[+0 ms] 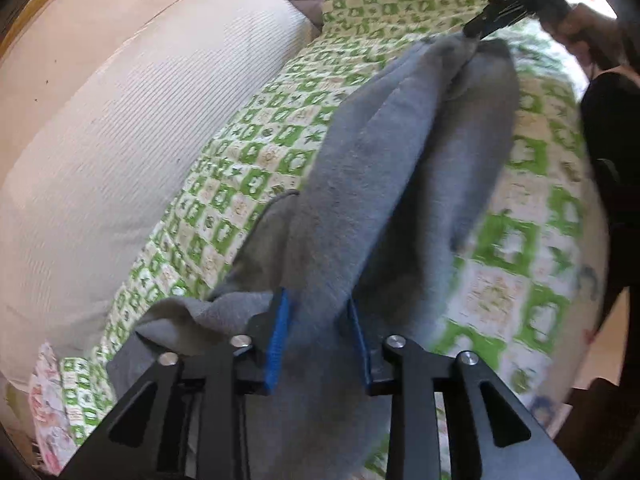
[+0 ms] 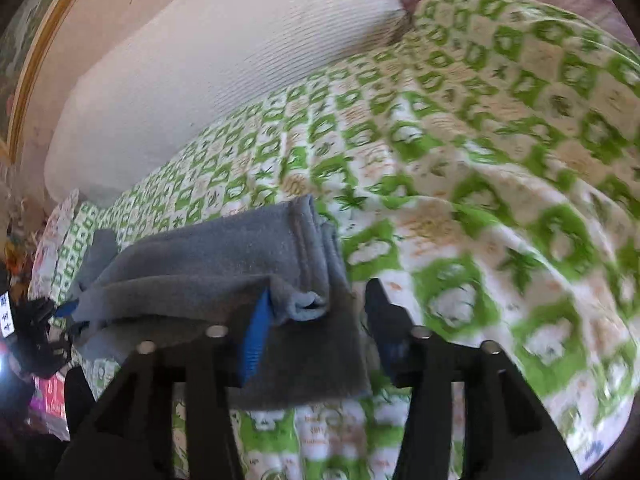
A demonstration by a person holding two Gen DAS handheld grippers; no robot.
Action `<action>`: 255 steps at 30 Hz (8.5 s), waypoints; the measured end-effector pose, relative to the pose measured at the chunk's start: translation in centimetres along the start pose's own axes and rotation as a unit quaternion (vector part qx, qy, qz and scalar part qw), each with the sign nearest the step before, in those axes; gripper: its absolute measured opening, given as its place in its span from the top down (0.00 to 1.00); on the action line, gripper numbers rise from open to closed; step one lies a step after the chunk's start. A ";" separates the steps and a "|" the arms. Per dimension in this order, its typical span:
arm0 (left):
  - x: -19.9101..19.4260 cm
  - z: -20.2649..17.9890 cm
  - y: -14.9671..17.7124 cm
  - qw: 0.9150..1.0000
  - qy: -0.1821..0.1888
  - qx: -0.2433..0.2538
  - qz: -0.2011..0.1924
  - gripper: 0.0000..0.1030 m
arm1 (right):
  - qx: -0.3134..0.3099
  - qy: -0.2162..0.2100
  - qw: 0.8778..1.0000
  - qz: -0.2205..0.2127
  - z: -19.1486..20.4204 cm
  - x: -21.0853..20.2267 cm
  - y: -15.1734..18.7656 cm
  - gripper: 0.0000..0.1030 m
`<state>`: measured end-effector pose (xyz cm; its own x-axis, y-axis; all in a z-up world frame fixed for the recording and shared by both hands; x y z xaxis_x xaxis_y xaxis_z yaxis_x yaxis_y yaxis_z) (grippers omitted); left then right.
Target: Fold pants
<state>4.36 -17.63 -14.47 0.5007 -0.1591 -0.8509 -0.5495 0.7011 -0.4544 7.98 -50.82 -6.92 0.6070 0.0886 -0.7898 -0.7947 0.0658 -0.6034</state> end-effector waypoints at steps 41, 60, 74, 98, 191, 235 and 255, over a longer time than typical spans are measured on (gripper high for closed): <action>-4.0 23.3 14.6 0.951 0.005 -0.309 -0.021 0.43 | -0.260 -0.154 0.949 0.093 41.9 4.2 3.6 0.49; 7.0 40.8 22.2 0.938 0.000 -0.328 0.108 0.30 | -0.185 -0.100 0.966 0.148 49.8 15.6 0.0 0.49; 2.0 39.1 19.0 0.951 -0.026 -0.308 0.024 0.87 | -0.170 -0.095 0.975 0.108 50.6 15.6 -1.1 0.93; -15.0 30.2 29.4 0.906 -0.085 -0.392 -0.135 0.86 | -0.342 -0.138 0.928 0.043 55.7 3.0 12.4 0.93; -14.0 17.8 43.7 0.628 -0.083 -0.746 -0.205 0.65 | -0.503 -0.268 0.801 0.181 86.1 13.6 18.4 0.59; -4.7 4.1 11.8 0.954 0.143 -0.258 -0.047 0.53 | -0.319 -0.096 0.941 0.059 33.0 -0.4 11.2 0.42; -0.9 4.4 13.6 0.966 0.147 -0.206 0.061 0.92 | -0.356 -0.055 0.930 0.078 28.3 1.7 12.3 0.87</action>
<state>-0.60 -4.87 -18.71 0.2380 -0.3257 -0.9150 -0.8416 0.4011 -0.3617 -0.83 -21.75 -12.54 0.4505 0.1452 -0.8809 -0.6467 -0.6272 -0.4341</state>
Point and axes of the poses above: each gripper's, at about its wrist camera, not at the fingertips, and x roughly the way its jaws point, z to its left, y to its underside, the point moved 9 cm from there along x, roughly the way its jaws point, and after that the axes turned 14 degrees about y, right-handed, at the moved point
